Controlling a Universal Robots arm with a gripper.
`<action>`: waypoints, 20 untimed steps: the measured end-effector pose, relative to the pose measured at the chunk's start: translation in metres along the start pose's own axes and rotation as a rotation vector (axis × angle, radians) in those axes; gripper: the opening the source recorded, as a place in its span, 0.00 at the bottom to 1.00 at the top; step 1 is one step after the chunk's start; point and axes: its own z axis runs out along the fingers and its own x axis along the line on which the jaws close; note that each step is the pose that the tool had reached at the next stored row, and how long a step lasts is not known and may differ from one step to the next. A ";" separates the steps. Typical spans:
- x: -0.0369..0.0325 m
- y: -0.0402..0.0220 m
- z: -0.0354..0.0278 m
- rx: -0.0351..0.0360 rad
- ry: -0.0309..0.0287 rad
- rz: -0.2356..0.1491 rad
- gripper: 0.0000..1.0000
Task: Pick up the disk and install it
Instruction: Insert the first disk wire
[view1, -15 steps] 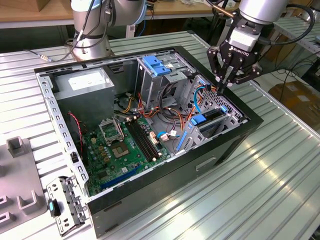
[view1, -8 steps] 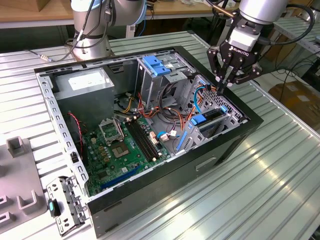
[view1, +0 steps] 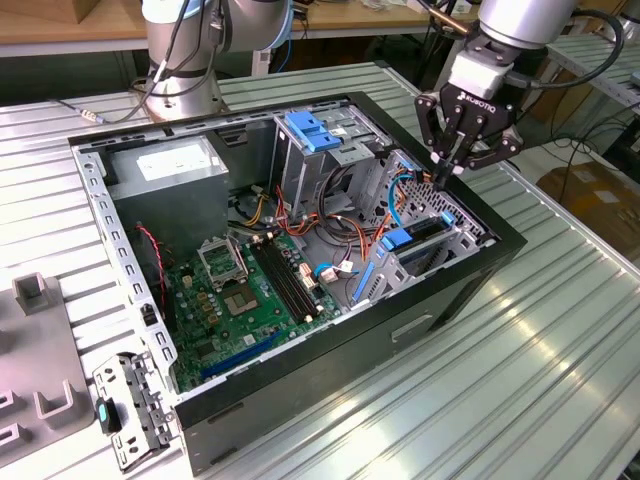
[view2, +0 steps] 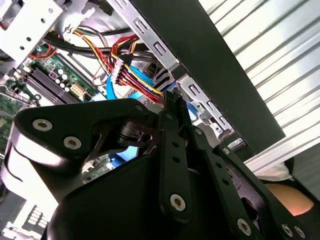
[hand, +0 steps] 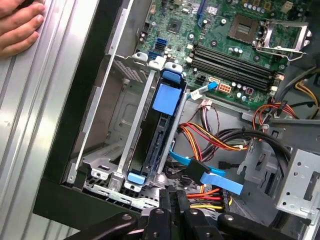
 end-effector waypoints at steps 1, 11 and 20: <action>0.0000 0.0000 0.0003 -0.0013 0.0001 0.026 0.16; 0.0000 0.0000 0.0007 -0.0042 0.0007 0.088 0.16; -0.0003 0.0004 0.0035 -0.0080 0.0015 0.166 0.16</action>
